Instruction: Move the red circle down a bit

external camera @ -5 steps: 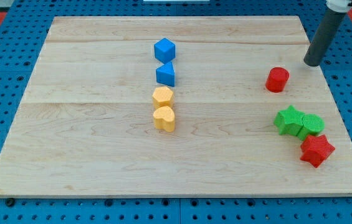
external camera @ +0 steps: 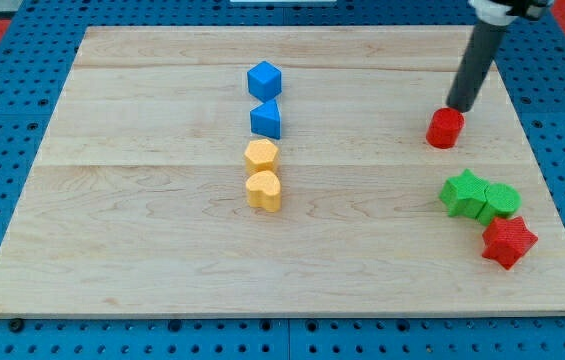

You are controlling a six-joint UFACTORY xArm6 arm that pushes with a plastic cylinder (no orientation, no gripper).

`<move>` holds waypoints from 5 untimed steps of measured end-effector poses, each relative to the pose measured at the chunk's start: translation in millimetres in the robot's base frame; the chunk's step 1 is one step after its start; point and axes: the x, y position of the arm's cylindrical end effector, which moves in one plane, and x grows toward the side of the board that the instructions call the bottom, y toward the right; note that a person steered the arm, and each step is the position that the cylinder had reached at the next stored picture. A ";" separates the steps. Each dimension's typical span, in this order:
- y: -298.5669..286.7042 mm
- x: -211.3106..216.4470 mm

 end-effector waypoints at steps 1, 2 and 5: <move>-16.6 14.8; -14.5 27.1; -42.0 29.5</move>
